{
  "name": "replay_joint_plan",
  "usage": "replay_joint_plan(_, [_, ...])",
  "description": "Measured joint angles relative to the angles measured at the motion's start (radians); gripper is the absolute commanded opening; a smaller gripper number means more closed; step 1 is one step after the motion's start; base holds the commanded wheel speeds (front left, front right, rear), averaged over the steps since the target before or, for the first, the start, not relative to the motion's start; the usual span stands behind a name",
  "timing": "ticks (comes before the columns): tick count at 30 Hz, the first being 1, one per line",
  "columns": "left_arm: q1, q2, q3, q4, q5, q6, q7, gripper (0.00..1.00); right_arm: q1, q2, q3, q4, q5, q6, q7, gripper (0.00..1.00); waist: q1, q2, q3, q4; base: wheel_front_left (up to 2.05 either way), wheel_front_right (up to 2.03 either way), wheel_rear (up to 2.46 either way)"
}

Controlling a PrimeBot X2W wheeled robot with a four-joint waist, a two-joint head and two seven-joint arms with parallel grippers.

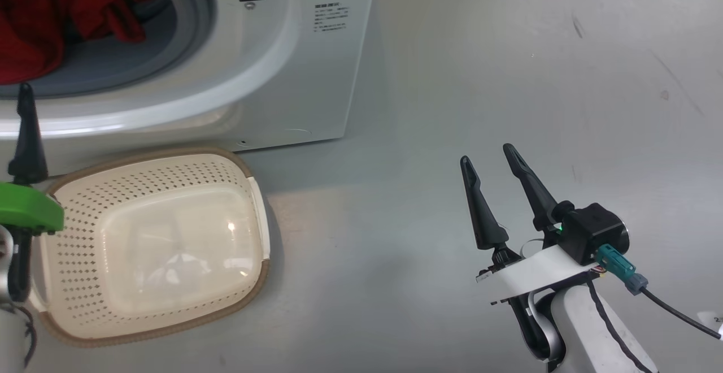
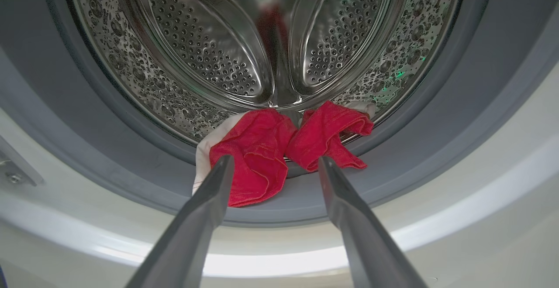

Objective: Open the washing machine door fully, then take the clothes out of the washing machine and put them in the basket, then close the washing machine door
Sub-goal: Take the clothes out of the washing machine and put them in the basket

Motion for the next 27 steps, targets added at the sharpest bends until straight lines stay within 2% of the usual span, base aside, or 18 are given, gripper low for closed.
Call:
replay_joint_plan(5, [-0.059, 0.04, 0.005, 0.043, 0.007, 0.001, 0.038, 1.0, -0.023, 0.0, 0.027, 0.0, 0.027, -0.009, 0.0, 1.0, 0.0, 0.0, 0.035, -0.054, 0.0, 0.0, 0.0])
replay_joint_plan(13, [-0.166, 0.06, 0.041, 0.143, -0.012, 0.034, 0.138, 1.0, -0.041, 0.0, 0.046, -0.008, 0.046, -0.028, 0.0, 1.0, 0.0, 0.0, 0.068, -0.125, 0.0, 0.0, 0.0])
replay_joint_plan(20, [-0.241, 0.117, 0.052, 0.204, 0.002, 0.053, 0.204, 1.0, -0.045, 0.0, 0.059, -0.018, 0.06, -0.044, 0.0, 1.0, 0.0, 0.0, 0.094, -0.161, 0.0, 0.0, 0.0])
replay_joint_plan(27, [-0.3, 0.15, 0.059, 0.253, 0.003, 0.063, 0.25, 1.0, -0.061, 0.001, 0.075, -0.031, 0.062, -0.054, 0.0, 1.0, 0.0001, 0.0, 0.116, -0.179, 0.0, 0.0, 0.0])
